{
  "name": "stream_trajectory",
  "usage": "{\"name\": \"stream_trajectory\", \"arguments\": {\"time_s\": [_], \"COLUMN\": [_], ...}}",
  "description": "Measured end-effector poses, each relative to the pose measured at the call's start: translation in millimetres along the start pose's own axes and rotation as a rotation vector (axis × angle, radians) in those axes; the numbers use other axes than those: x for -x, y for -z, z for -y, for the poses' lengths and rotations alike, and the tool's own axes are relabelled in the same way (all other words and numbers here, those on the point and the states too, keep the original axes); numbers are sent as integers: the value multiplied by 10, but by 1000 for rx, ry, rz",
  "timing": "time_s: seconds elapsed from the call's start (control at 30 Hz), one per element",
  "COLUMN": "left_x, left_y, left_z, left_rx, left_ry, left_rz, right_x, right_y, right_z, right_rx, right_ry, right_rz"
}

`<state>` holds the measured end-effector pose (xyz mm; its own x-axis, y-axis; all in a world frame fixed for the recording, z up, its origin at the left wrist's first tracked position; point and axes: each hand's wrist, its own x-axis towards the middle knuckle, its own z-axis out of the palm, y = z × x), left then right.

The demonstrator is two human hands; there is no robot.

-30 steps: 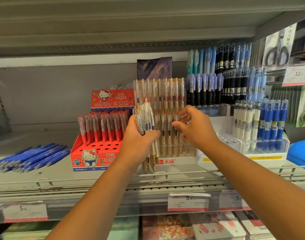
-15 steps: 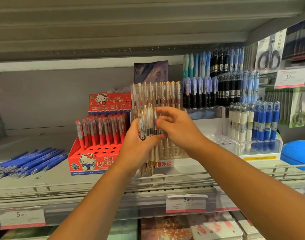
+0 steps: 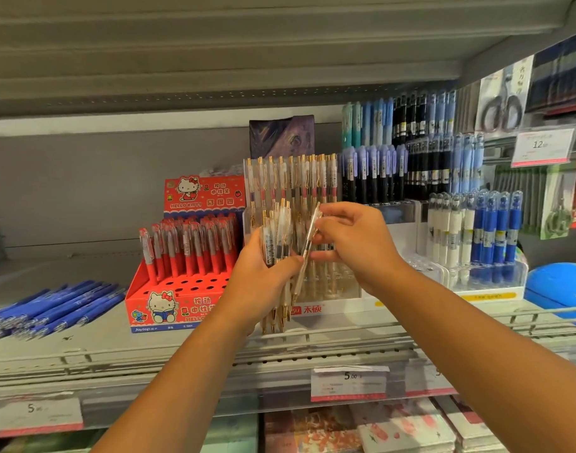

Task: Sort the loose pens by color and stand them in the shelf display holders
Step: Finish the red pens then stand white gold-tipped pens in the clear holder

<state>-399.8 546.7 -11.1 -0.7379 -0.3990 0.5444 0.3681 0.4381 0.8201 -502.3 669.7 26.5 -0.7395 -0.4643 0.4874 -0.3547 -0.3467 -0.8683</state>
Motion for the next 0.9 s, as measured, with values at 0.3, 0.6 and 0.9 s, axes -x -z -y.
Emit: {"name": "stream_trajectory", "arguments": {"time_s": [0.3, 0.6, 0.9], "left_x": [5, 22, 25], "left_y": [14, 4, -2], "left_z": [-16, -28, -34], "left_rx": [-20, -10, -9], "left_ry": [49, 71, 85], "left_rz": [-68, -91, -63], "right_x": [-256, -288, -233], "right_y": [262, 332, 362], "right_z": [33, -335, -390], "right_rx": [189, 484, 709], "right_ry": [252, 227, 207], "right_rz": [-224, -139, -60]}}
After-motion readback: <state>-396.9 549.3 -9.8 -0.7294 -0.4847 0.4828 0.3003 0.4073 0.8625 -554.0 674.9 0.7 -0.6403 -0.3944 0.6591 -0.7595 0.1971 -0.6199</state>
